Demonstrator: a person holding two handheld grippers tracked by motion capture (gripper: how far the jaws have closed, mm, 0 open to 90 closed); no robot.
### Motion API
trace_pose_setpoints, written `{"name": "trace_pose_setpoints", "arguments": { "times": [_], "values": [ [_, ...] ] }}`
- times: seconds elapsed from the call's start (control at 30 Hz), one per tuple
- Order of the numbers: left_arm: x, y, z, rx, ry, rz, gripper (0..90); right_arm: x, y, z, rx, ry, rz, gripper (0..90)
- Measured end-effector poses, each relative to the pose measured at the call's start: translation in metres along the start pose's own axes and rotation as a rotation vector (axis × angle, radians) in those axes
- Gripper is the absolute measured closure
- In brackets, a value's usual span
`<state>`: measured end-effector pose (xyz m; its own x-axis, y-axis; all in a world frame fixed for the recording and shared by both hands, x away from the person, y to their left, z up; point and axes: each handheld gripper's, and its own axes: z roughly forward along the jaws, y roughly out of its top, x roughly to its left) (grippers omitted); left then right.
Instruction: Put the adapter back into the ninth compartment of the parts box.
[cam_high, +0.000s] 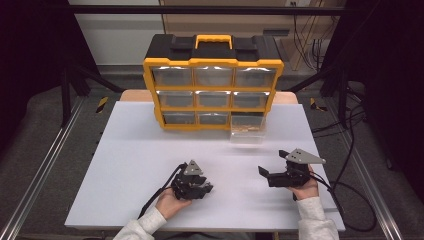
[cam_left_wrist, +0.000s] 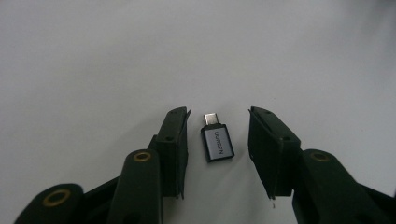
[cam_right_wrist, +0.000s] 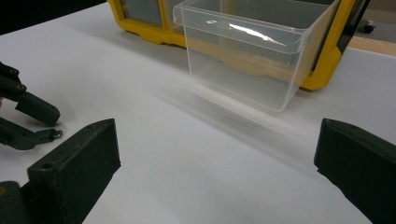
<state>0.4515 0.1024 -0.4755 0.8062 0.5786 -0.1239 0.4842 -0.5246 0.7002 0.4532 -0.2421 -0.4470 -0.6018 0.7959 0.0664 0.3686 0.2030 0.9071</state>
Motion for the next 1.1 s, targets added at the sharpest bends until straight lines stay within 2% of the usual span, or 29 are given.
{"name": "trace_pose_setpoints", "arguments": {
  "times": [0.67,0.8,1.1],
  "values": [
    [-0.0021,0.0013,0.0008,0.014,0.021,-0.003,71.2,0.0000,0.0000,0.0003,0.002,0.001,0.002,0.6],
    [-0.0032,0.0016,0.0008,0.020,0.024,0.008,73.6,-0.0002,0.0001,0.0002,0.002,0.001,0.001,0.6],
    [-0.0030,0.0017,0.0008,0.022,0.023,0.007,74.9,0.0000,-0.0001,0.0004,0.005,0.003,0.003,0.7]
  ]
}}
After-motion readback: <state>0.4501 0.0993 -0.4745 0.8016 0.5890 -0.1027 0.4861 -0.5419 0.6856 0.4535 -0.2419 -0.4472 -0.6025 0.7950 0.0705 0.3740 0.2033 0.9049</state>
